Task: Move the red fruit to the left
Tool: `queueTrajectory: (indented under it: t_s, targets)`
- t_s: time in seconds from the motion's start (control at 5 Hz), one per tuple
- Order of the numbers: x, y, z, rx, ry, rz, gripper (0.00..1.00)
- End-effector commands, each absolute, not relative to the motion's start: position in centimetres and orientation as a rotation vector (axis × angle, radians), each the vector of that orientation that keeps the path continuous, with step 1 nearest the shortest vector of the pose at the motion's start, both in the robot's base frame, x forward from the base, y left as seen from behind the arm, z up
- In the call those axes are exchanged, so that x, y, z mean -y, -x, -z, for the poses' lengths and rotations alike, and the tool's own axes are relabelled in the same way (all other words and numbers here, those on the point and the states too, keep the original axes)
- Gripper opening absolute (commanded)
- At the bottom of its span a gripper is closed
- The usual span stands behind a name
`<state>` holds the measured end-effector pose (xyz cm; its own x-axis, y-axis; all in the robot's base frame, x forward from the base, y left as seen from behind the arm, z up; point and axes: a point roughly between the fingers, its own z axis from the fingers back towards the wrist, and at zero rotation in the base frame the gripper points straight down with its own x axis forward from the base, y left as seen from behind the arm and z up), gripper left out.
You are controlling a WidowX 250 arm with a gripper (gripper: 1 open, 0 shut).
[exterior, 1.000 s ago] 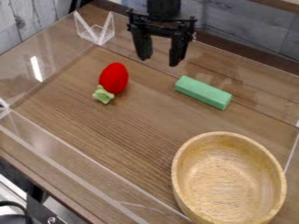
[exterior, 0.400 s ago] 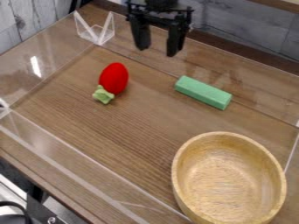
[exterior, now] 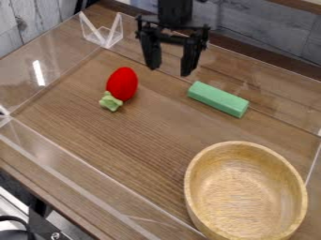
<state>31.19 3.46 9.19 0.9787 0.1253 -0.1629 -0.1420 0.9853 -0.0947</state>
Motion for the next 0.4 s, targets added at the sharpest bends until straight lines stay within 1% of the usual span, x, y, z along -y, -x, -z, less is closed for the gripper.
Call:
queueTrajectory:
  t_s: [0.0, 0.2]
  targets:
    - [-4.68, -31.81, -11.7, -0.05, 0.097, -0.201, 1.0]
    - [-5.62, -31.85, -11.6, -0.037, 0.103, -0.15, 1.0]
